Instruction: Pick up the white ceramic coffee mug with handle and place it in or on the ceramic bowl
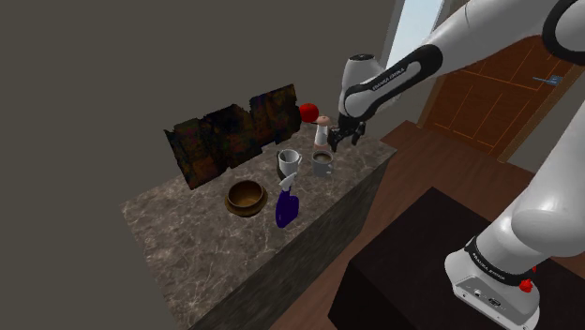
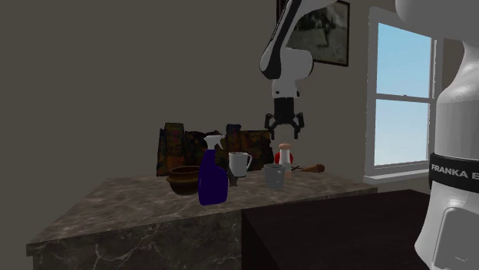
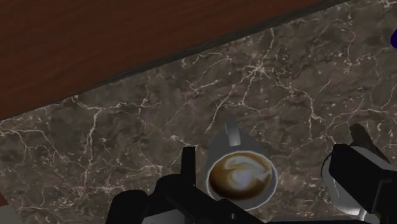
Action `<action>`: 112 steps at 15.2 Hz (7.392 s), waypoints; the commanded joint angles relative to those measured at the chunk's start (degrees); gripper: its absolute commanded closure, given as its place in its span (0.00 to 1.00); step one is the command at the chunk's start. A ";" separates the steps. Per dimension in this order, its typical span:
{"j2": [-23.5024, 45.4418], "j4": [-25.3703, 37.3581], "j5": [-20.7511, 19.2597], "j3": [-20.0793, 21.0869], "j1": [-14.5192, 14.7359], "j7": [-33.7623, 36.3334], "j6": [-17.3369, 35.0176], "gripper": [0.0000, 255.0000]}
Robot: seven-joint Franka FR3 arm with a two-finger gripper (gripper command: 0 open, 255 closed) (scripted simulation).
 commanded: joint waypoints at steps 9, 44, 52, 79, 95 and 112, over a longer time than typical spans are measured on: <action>22.45 16.12 2.01 -0.02 -0.53 1.56 5.67 0.00; 23.43 17.64 2.22 0.03 -0.62 1.61 5.08 1.00; 18.59 17.14 2.38 0.15 -0.72 1.51 0.75 1.00; 14.63 25.67 0.78 3.77 9.01 15.39 -11.85 1.00; 31.25 54.54 -2.28 6.58 23.75 32.30 -24.37 1.00; 41.07 60.01 -3.27 6.23 26.49 34.74 -20.06 1.00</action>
